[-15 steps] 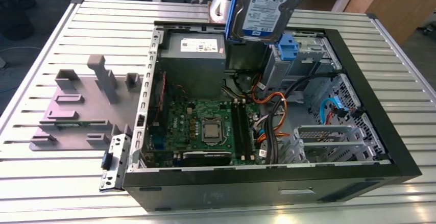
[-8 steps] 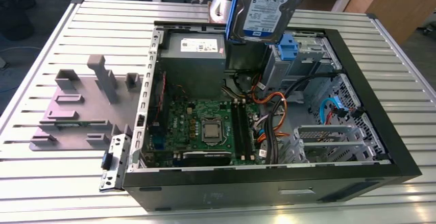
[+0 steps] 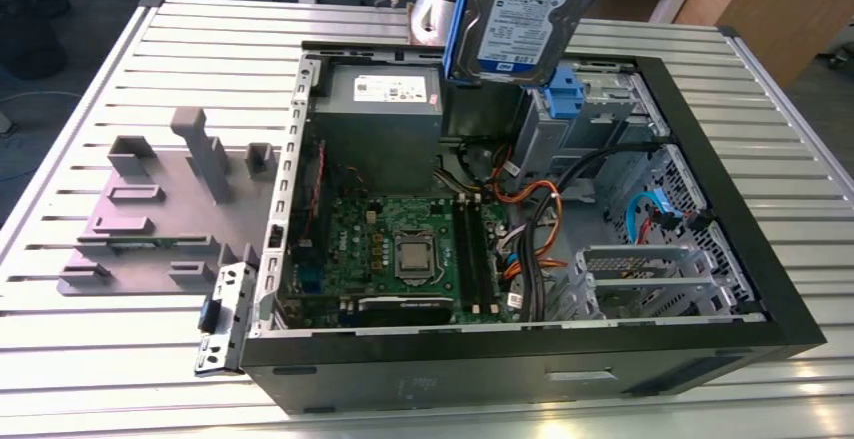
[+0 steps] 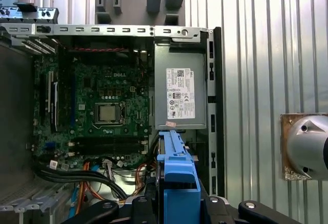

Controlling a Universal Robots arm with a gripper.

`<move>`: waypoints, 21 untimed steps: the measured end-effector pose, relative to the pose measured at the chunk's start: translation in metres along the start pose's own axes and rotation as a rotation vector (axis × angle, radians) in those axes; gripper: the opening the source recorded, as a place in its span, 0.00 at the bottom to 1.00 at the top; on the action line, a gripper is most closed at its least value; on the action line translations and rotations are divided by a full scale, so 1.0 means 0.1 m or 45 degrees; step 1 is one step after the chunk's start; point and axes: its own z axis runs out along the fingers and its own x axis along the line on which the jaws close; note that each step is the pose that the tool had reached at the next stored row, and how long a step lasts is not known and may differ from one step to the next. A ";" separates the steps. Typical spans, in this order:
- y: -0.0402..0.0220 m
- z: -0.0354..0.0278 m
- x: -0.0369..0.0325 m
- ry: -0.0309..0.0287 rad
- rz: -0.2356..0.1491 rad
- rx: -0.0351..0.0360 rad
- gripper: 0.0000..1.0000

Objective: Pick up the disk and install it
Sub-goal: 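Insert the disk into the insertion slot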

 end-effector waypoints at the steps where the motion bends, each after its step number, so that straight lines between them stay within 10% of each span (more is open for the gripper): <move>1: -0.001 0.000 0.001 0.0000 0.000 0.0000 0.37; 21: -0.053 -0.005 0.026 0.0000 0.000 0.0000 0.37</move>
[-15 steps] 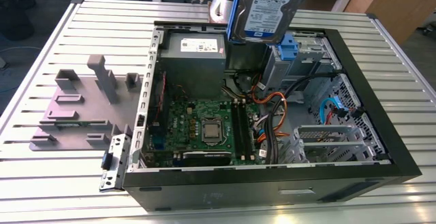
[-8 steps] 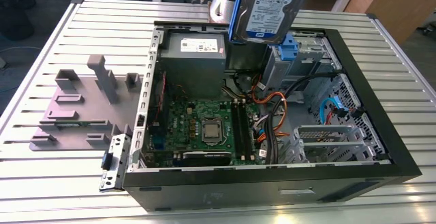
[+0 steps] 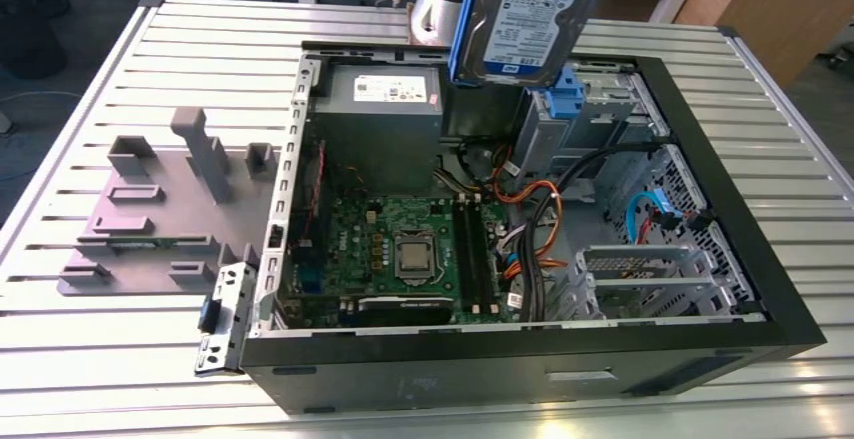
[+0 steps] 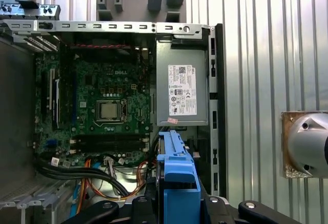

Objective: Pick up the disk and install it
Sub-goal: 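Insert the disk into the insertion slot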

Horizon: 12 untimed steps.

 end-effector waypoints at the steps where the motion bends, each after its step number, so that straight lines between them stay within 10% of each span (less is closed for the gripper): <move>1: -0.002 0.000 0.001 0.0000 0.000 0.0000 0.37; 12: -0.025 -0.002 0.014 -0.0001 0.000 0.0000 0.37</move>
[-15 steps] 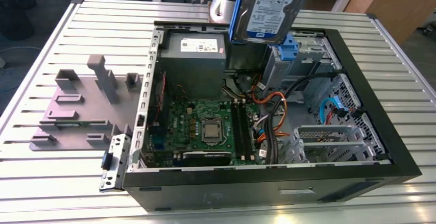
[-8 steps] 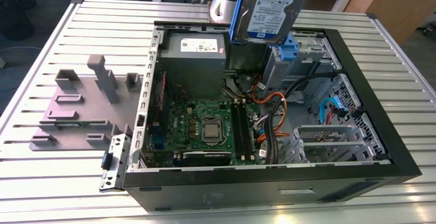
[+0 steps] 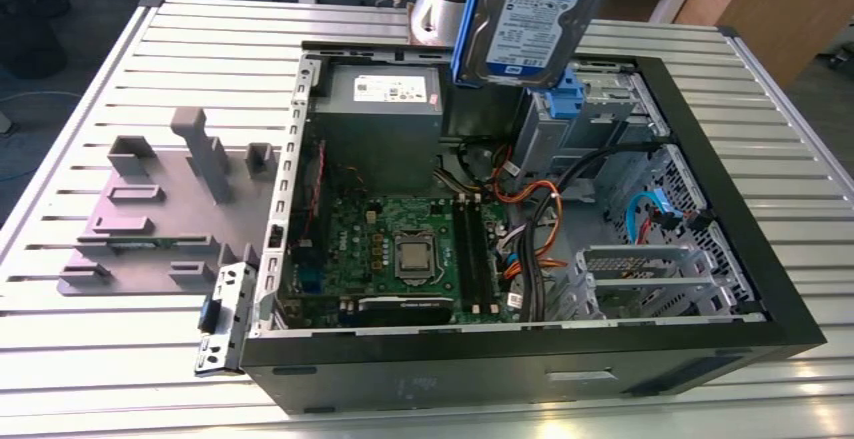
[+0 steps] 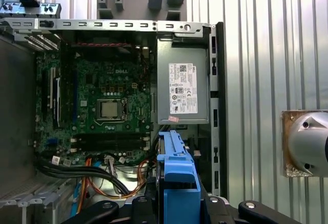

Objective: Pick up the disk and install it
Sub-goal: 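Insert the disk into the insertion slot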

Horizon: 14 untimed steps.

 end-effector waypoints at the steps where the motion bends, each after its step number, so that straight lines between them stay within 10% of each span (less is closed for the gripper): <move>1: -0.002 0.000 0.002 0.0001 0.000 0.0000 0.37; 14: -0.014 -0.004 0.042 0.0001 0.000 0.0000 0.37</move>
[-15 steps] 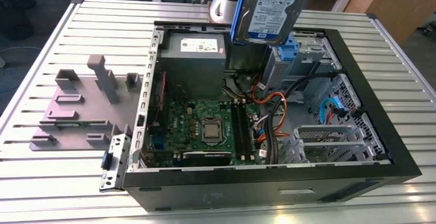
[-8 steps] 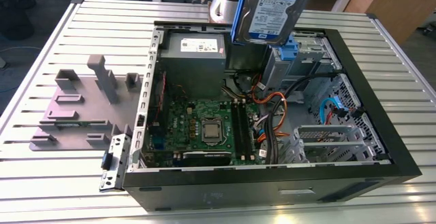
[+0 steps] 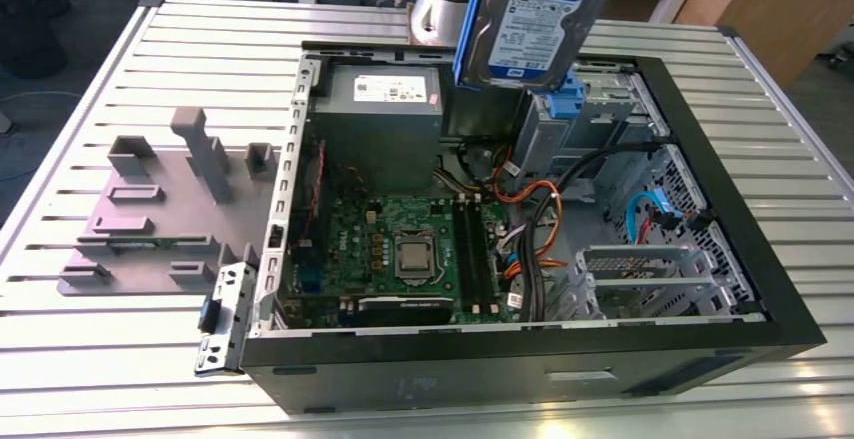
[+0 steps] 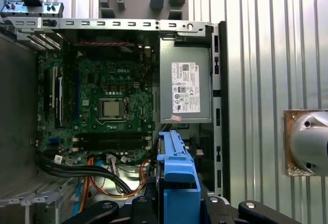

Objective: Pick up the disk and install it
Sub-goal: 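Insert the disk into the insertion slot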

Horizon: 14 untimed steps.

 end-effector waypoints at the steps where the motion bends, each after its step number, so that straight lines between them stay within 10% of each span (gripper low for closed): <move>1: -0.001 -0.001 0.003 0.0001 0.000 0.0000 0.37; 14: -0.011 -0.004 0.034 0.0000 0.000 0.0000 0.37</move>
